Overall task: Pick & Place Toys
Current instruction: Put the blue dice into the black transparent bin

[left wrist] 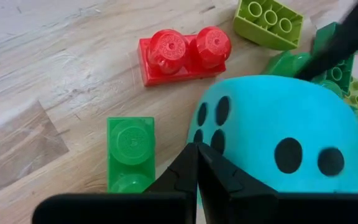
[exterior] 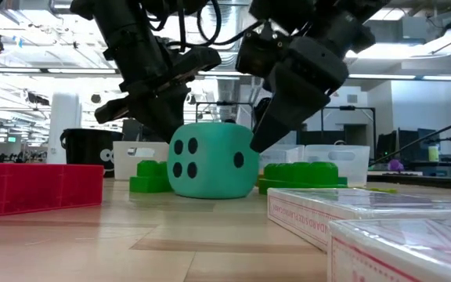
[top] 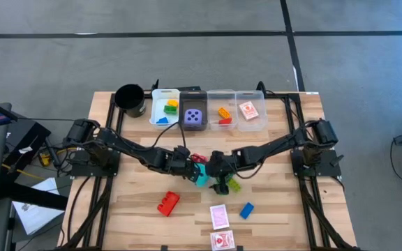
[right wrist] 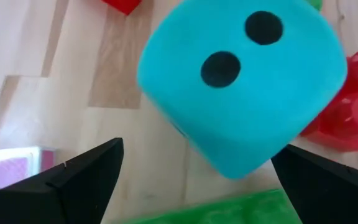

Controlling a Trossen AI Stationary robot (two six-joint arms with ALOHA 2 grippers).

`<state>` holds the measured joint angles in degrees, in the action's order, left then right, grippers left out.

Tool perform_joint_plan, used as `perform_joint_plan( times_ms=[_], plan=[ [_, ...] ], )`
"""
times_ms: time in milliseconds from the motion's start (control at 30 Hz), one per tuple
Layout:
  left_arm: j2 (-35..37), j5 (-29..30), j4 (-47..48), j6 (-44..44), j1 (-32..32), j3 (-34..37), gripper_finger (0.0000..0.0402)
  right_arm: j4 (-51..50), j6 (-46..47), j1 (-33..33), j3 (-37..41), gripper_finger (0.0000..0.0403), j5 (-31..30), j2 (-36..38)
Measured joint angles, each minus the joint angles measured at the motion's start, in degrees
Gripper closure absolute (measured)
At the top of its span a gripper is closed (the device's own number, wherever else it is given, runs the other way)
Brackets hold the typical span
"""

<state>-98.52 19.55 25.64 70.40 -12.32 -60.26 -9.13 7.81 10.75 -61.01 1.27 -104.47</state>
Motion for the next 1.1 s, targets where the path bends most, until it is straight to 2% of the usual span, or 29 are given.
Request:
perform_joint_plan(
  times_ms=[233,433,633,967,1100],
  plan=[
    [-0.02,-0.34,-0.35,-1.56,-0.2,0.01,0.0401,-0.79,12.81,2.46,-0.04,0.0003,-5.98,0.07],
    [-0.07,-6.32,-0.35,-7.73,-0.25,0.01,0.0401,-4.83,24.56,2.35,-0.2,0.0003,-7.34,0.29],
    [-0.07,-8.17,-0.36,-10.56,-1.02,0.03,0.0402,-6.68,30.12,2.39,-0.5,0.0003,-7.16,0.18],
    [-0.11,-14.71,-2.12,-10.63,-3.62,0.12,0.0402,-11.96,31.18,-0.08,-3.96,0.0003,-11.57,0.16],
    [-0.11,-13.96,-2.74,-10.65,-4.59,0.08,0.0402,-11.45,28.08,-1.96,-5.03,0.0003,-9.35,0.16]
  ],
)
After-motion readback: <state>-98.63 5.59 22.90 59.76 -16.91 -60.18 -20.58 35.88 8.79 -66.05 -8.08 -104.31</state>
